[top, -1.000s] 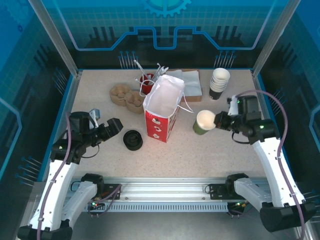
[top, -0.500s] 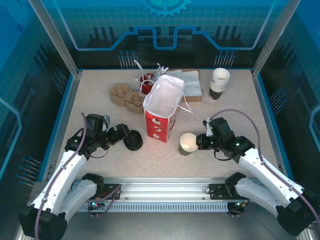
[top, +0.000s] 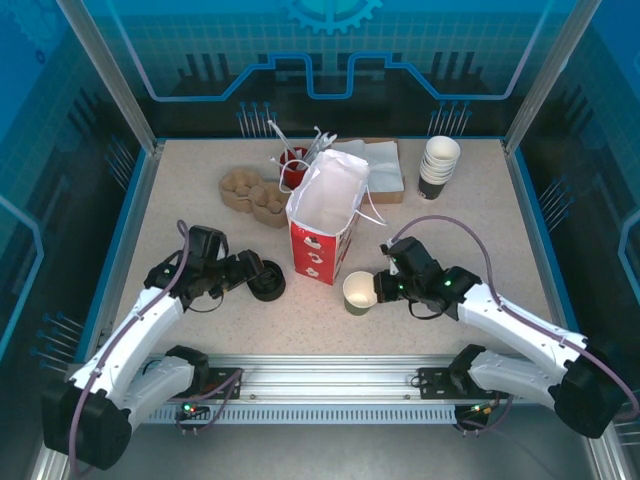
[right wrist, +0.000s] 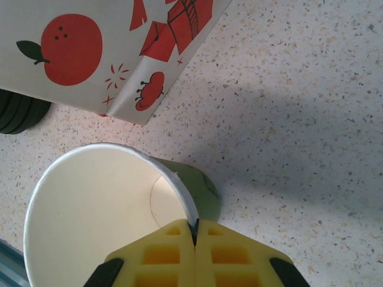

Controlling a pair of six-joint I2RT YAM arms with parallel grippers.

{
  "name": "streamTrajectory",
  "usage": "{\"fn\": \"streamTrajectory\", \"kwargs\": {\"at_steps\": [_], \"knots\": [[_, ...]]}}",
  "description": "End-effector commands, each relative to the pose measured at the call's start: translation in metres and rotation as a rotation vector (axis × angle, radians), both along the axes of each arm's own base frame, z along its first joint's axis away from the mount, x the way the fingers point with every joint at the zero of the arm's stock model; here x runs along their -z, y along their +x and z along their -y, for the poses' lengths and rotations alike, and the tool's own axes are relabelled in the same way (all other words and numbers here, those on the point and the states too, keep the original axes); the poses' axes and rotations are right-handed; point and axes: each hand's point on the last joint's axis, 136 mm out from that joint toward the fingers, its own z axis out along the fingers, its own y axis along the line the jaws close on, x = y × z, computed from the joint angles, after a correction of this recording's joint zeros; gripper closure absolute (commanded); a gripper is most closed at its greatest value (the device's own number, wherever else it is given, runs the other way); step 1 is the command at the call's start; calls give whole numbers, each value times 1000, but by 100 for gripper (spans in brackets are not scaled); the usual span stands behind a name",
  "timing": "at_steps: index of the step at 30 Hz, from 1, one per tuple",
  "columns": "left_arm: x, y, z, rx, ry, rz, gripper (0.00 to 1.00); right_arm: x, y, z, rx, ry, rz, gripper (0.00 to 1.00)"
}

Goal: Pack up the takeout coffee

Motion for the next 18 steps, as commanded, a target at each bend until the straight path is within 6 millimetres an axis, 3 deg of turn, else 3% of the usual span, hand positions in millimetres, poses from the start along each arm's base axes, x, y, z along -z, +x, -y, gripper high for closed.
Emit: {"fn": "streamTrajectory", "kwargs": {"at_steps": [1, 18], "knots": [[5, 3, -1, -4, 35, 0, 18, -7, 2, -4, 12, -37, -5, 95], [12, 7, 2, 2, 52, -26, 19, -7, -3, -28, -29, -36, -46, 76]]}}
